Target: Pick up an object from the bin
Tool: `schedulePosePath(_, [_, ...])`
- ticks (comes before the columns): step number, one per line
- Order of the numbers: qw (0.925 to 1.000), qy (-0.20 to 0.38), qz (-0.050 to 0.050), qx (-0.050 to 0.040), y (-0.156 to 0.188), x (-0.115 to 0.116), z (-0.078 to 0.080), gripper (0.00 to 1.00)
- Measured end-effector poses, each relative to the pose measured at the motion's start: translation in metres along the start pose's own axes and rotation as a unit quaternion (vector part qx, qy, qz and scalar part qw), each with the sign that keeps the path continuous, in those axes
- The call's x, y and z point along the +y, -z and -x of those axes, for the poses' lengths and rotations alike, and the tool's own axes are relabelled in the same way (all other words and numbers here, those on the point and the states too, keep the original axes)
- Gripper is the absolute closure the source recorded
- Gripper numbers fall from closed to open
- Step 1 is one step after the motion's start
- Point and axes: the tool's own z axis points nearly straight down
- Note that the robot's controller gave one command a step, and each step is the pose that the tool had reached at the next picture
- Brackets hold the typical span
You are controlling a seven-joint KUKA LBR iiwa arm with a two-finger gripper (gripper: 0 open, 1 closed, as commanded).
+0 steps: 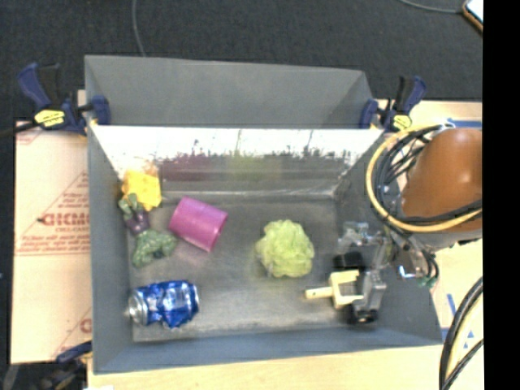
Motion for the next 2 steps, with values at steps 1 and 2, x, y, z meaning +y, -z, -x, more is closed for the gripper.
schedulePosePath(1, [1.0, 0.0, 0.0, 0.0, 0.0, 0.0, 0.0, 0.0])
schedulePosePath(2, [0.9999, 0.017, 0.001, 0.0022, -0.069, 0.026, -0.009, 0.0])
